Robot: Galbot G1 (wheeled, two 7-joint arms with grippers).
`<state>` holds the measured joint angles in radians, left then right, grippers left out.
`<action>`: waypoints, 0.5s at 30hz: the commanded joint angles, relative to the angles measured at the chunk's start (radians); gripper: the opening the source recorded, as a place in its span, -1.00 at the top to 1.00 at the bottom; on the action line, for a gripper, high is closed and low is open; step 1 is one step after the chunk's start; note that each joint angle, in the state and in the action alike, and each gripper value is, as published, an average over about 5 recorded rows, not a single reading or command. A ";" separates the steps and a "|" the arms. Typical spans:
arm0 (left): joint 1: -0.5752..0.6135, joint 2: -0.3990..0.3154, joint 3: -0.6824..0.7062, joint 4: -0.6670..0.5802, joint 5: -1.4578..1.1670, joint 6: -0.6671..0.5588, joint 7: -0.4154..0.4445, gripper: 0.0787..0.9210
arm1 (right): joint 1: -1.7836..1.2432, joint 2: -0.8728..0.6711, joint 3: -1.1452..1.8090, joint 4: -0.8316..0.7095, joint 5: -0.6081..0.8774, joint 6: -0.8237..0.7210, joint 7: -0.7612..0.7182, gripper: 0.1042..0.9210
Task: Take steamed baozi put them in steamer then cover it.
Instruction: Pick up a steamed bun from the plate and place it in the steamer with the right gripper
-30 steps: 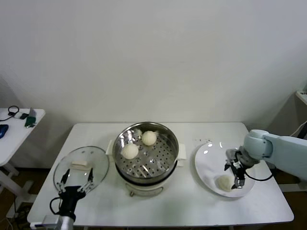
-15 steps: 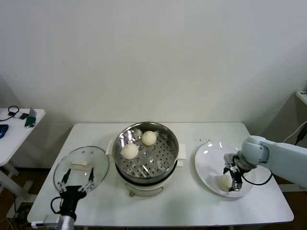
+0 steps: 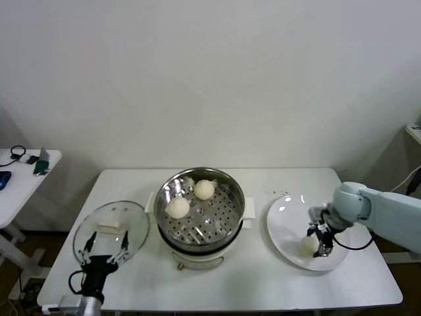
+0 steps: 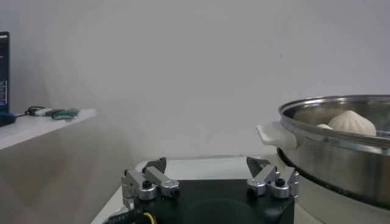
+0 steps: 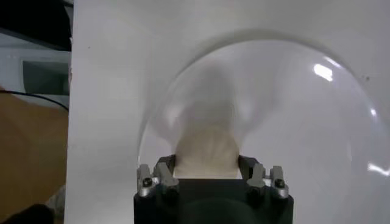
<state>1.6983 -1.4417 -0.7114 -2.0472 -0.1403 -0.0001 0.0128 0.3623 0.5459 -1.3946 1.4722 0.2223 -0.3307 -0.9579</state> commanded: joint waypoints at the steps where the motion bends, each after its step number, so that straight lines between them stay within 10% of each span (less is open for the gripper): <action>1: 0.000 -0.003 0.002 -0.004 0.006 0.001 0.000 -0.77 | 0.540 0.103 -0.227 -0.011 0.108 0.157 -0.091 -0.41; 15: 0.012 -0.028 0.001 -0.031 0.022 0.003 0.001 -0.77 | 0.808 0.506 -0.029 0.176 0.174 0.500 -0.114 -0.41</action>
<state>1.7072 -1.4660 -0.7088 -2.0730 -0.1198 0.0034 0.0138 0.9439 0.8194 -1.4782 1.5100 0.3590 -0.0207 -1.0523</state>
